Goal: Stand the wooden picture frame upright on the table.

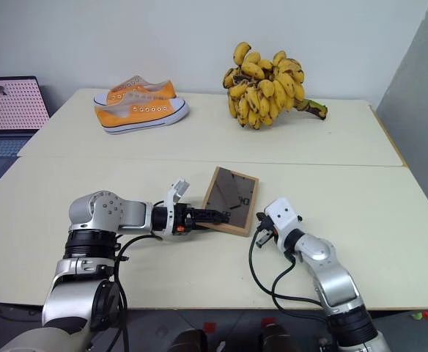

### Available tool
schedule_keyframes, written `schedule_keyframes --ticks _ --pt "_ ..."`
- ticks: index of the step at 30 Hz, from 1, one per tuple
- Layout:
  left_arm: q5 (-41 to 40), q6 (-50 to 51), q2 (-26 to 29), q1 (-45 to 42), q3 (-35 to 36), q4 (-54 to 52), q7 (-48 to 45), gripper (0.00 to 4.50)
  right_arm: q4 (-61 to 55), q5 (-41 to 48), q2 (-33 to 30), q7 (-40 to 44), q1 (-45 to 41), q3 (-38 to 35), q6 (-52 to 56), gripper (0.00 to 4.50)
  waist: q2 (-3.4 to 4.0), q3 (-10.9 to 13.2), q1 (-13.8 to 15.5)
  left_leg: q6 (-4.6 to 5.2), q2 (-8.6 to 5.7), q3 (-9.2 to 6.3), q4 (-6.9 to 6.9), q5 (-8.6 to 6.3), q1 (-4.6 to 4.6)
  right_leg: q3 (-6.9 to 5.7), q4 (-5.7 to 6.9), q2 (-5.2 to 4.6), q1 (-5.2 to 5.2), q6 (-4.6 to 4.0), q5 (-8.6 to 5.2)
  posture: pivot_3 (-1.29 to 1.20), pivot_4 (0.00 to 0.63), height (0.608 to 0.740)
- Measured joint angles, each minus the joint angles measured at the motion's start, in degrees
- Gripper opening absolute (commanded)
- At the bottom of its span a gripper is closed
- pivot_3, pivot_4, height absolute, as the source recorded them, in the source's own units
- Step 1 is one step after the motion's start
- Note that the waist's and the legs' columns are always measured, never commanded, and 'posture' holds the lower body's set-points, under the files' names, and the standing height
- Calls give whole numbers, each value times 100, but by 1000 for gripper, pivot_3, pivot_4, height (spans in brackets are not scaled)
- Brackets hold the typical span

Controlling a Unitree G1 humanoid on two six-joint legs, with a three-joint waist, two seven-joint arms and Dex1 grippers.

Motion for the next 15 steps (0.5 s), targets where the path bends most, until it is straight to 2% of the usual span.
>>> schedule_keyframes --ticks 8,15 --pt "-74 37 -170 -98 295 41 -8 1333 14 0 7 -15 5 -18 0 0 0 0 -1 0 0 0 0 0 -1 0 0 0 -2 0 0 0 150 740" --pt "-86 53 -236 -123 418 44 101 1294 91 4 2 -10 5 -42 -12 0 0 0 -1 0 0 0 0 0 -2 0 0 0 -2 0 0 0 150 740"
